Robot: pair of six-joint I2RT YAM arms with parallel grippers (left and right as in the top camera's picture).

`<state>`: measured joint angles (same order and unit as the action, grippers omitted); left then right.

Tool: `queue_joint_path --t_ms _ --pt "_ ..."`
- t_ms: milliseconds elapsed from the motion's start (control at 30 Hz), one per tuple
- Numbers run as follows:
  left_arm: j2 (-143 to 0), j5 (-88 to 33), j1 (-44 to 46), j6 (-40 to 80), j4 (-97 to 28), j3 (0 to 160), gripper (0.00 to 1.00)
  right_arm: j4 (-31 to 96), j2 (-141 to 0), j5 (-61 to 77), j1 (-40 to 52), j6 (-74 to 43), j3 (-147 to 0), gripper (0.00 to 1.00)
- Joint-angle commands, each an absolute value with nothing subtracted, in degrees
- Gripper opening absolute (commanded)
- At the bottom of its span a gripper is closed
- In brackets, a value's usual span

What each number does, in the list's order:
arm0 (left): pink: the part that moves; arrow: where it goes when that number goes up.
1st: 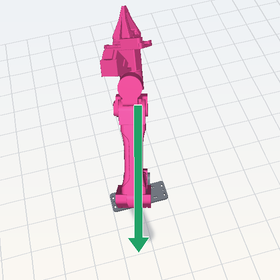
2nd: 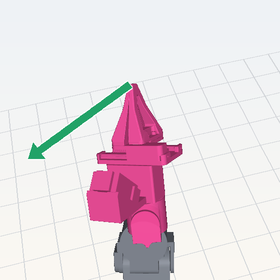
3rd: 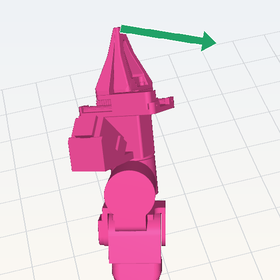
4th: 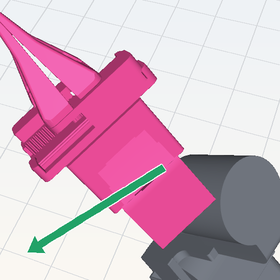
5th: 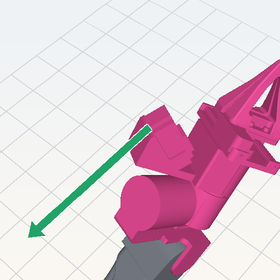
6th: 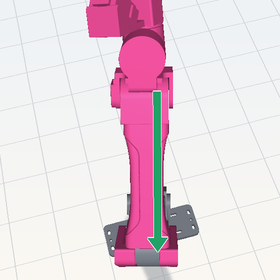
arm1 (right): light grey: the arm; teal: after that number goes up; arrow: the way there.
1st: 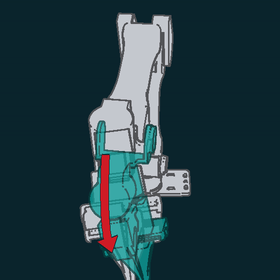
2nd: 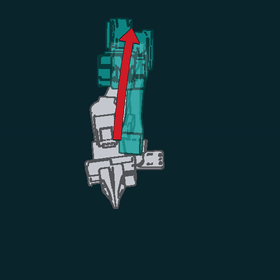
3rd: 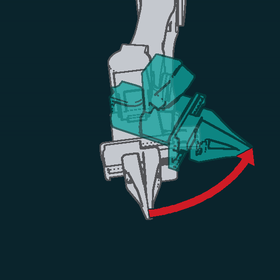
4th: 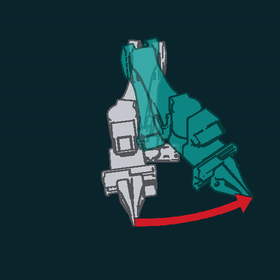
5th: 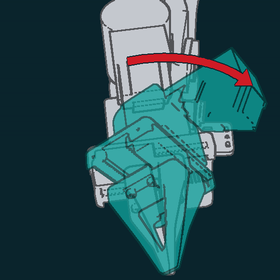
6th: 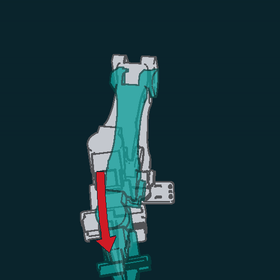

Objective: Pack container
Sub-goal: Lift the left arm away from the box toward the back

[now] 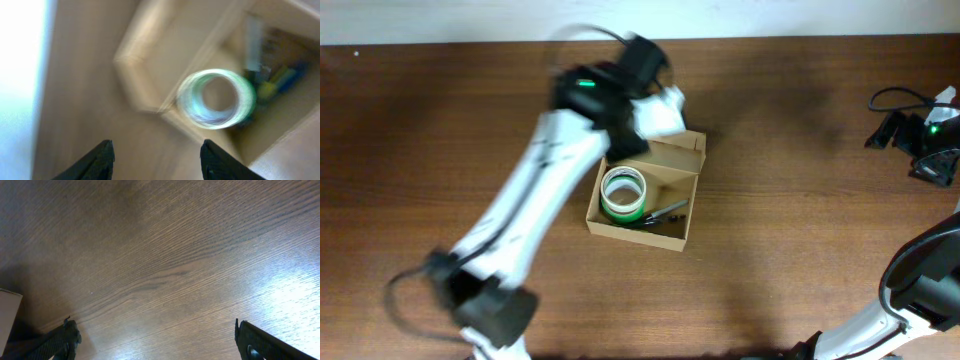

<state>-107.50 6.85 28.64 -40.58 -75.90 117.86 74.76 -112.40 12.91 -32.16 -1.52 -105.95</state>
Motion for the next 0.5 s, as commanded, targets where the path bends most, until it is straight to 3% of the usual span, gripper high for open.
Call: queue_joint_path --t_ms 0,133,367,400,433,467 --pt "-100.1 9.8 18.9 -30.2 -73.8 119.0 0.54 73.1 -112.5 12.5 -31.9 -1.6 -106.0 0.99" --pt "-98.4 7.2 5.1 -19.7 -72.1 119.0 0.35 67.9 -112.5 20.9 -31.9 -5.5 -106.0 0.99" --pt "-103.5 -6.6 -9.1 -14.6 -71.6 116.4 0.26 63.4 -112.5 30.0 -31.9 -16.9 -106.0 0.99" --pt "-104.3 -7.4 -9.9 -14.6 -71.4 116.1 0.18 62.8 -112.5 31.8 -31.9 -16.9 -106.0 0.89" --pt "-105.0 -7.9 -10.4 -14.6 -71.3 115.7 0.06 62.5 -112.5 33.5 -31.7 -16.1 -106.0 0.53" --pt "-105.8 -8.3 -10.7 -14.6 -71.3 115.2 0.02 62.8 -112.5 33.9 -31.5 -15.9 -106.0 0.28"
